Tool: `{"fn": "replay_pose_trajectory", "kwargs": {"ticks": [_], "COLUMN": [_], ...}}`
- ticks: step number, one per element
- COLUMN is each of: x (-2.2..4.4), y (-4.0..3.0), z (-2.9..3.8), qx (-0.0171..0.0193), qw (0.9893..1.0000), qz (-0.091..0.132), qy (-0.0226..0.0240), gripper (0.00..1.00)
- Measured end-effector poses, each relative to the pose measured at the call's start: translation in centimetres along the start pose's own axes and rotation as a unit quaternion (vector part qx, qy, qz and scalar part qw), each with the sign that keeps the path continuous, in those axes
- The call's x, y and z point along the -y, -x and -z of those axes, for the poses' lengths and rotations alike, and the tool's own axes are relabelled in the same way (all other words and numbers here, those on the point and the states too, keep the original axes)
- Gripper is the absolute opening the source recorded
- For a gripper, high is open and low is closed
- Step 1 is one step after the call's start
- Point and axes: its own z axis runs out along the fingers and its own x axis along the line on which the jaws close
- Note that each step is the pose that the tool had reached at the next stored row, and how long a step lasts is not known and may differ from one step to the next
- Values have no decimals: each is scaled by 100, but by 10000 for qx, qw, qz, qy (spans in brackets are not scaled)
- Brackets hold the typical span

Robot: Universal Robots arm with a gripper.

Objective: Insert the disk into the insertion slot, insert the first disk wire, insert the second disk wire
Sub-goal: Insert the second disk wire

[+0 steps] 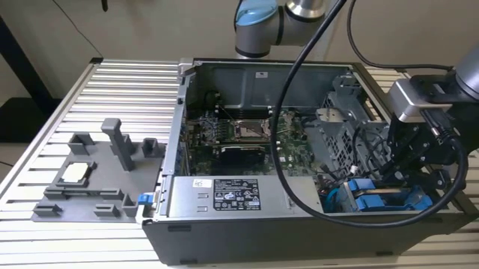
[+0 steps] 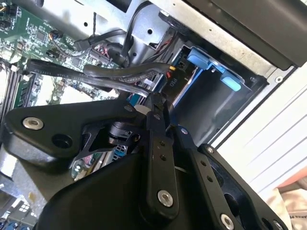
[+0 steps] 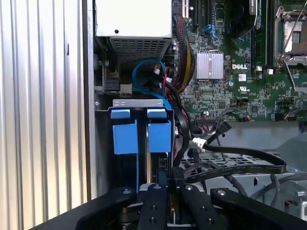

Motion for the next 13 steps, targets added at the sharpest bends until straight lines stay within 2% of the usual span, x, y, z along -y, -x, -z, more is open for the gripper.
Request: {"fn": "replay_pose_trajectory", "kwargs": {"ticks": [13], "x": [1], "y": [-7], "z": [-71], "qx": [-6], "qw": [10000], "qz": [2], "qy": [-21], "gripper": [16]}}
